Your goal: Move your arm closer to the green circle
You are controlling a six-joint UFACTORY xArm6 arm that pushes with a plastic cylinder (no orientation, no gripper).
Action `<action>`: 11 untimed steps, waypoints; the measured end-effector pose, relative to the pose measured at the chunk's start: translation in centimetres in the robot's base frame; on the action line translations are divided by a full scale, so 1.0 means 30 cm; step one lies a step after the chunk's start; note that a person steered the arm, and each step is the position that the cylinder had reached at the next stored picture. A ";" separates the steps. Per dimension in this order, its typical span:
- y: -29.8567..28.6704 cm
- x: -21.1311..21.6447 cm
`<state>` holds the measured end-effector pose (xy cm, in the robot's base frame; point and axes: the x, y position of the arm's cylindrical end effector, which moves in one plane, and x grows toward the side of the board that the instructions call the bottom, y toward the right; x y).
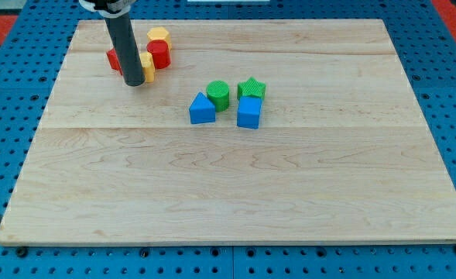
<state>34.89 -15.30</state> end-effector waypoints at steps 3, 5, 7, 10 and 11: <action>0.011 0.000; 0.024 0.000; 0.071 0.003; 0.353 0.009; 0.502 -0.020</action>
